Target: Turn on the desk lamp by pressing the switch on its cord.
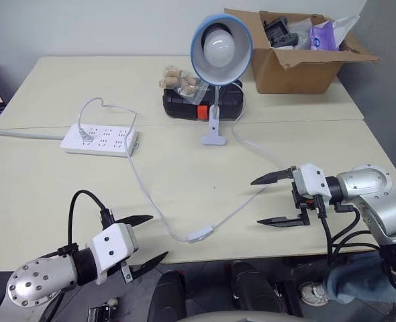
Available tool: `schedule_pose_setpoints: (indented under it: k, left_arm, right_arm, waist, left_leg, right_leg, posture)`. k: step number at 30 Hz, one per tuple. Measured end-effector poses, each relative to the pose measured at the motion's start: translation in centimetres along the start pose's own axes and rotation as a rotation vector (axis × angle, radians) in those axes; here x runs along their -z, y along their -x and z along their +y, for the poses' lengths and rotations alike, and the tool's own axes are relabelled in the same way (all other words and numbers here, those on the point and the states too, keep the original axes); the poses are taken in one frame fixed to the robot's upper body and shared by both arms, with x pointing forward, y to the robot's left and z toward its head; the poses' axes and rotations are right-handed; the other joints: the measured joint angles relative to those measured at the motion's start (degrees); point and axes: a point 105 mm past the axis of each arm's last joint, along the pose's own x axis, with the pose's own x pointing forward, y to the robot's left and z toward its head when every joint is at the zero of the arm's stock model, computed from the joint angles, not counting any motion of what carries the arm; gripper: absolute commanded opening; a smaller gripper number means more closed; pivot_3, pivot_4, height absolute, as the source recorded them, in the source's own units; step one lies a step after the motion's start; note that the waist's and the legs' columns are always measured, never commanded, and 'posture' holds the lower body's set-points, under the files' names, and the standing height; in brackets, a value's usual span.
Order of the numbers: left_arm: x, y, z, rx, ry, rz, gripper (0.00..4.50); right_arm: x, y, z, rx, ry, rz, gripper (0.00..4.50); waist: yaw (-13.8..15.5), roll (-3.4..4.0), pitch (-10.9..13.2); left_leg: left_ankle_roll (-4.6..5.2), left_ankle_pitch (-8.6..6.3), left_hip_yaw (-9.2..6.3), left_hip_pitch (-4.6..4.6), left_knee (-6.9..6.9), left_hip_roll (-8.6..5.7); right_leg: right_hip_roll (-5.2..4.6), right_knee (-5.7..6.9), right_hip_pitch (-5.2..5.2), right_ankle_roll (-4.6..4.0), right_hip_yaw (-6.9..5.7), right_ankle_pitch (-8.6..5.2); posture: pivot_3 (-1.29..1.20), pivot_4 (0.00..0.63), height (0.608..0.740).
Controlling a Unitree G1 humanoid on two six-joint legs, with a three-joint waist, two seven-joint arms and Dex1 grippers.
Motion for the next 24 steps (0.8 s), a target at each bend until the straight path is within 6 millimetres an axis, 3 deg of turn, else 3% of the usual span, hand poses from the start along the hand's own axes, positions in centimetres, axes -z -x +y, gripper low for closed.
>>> schedule_pose_setpoints:
  k: [18, 24]
  left_arm:
    - [1.0, 1.5, -1.2, 0.037, -0.027, 0.003, 4.47]
    - [1.3, 1.7, -2.1, 0.050, -0.006, 0.006, 4.47]
  right_arm:
    - [-0.1, -1.2, -0.6, -0.021, 0.025, -0.030, 4.50]
    - [-0.2, -4.3, -0.3, -0.107, 0.039, 0.020, 4.50]
  waist:
    - [0.0, 0.00, 0.0]
    - [-0.2, 0.00, 0.0]
  left_leg:
    - [0.00, 0.00, 0.02, 0.00, 0.00, 0.01]
    - [0.00, 0.00, 0.00, 0.02, 0.00, 0.03]
  right_leg:
    - [0.00, 0.00, 0.00, 0.00, 0.01, 0.00]
    - [0.01, 0.03, -0.04, -0.01, 0.00, 0.00]
  posture:
    - [0.00, 0.150, 0.740]
    - [0.00, 0.150, 0.740]
